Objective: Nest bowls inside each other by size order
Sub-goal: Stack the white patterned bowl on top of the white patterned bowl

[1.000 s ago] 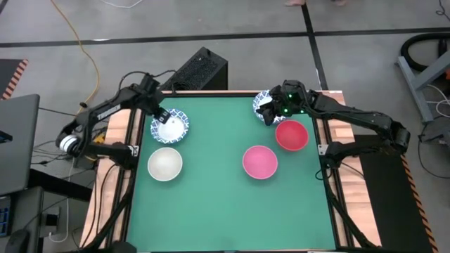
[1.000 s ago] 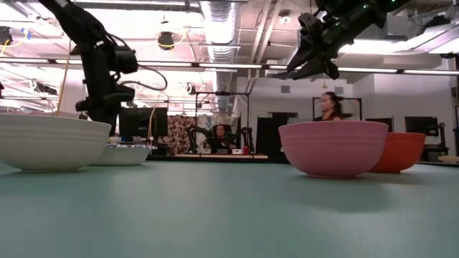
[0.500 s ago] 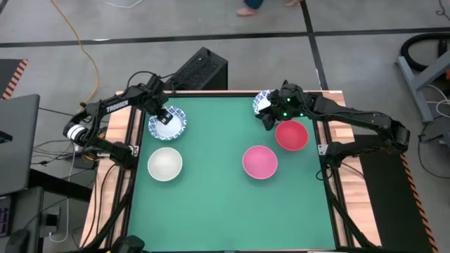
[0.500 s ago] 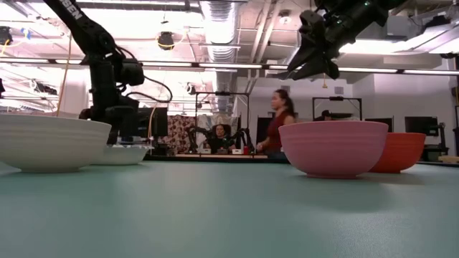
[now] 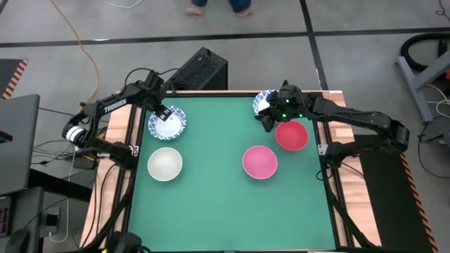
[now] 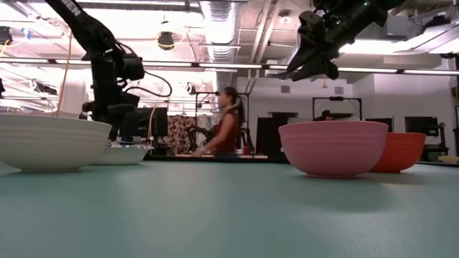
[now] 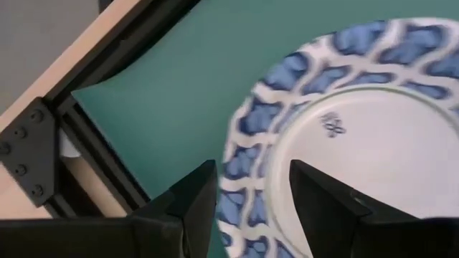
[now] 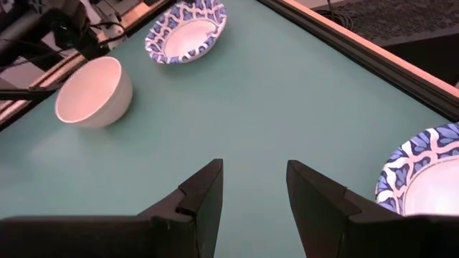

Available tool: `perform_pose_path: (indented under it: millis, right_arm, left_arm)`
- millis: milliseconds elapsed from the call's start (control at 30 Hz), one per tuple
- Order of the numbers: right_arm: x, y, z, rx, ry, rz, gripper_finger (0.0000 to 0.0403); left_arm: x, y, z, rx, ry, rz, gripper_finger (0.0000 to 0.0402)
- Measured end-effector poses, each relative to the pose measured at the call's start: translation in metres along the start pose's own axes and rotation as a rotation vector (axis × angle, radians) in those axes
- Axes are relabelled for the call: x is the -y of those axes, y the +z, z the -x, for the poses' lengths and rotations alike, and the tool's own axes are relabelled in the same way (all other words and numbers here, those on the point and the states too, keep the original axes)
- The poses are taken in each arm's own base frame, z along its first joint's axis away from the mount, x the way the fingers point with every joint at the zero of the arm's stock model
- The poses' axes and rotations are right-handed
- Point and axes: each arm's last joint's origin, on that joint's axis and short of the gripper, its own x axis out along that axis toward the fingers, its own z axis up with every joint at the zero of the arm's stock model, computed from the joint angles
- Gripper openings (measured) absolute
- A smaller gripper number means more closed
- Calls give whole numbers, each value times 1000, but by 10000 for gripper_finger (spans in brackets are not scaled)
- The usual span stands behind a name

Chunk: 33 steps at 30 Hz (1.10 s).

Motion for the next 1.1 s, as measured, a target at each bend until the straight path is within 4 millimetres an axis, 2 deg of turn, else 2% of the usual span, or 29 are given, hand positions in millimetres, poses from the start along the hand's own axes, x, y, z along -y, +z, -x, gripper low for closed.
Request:
perform_pose_path:
  millis: [133, 467, 733, 933, 1100]
  right_arm:
    - [-1, -2, -6, -18, -16, 4, 175]
    - [-6, -10, -23, -88, -10, 18, 175]
    - [-14, -13, -25, -102, 15, 38, 175]
    - [-21, -16, -25, -112, 38, 54, 175]
    - [-25, -18, -25, -116, 51, 64, 175]
  left_arm:
    - [-4, 0, -9, -26, -29, 18, 167]
    - [-2, 2, -12, -17, -63, 33, 167]
    - [-2, 2, -12, -16, -59, 46, 167]
    - [-2, 2, -12, -21, -52, 100, 149]
    - [3, -7, -16, -64, -144, 135, 137]
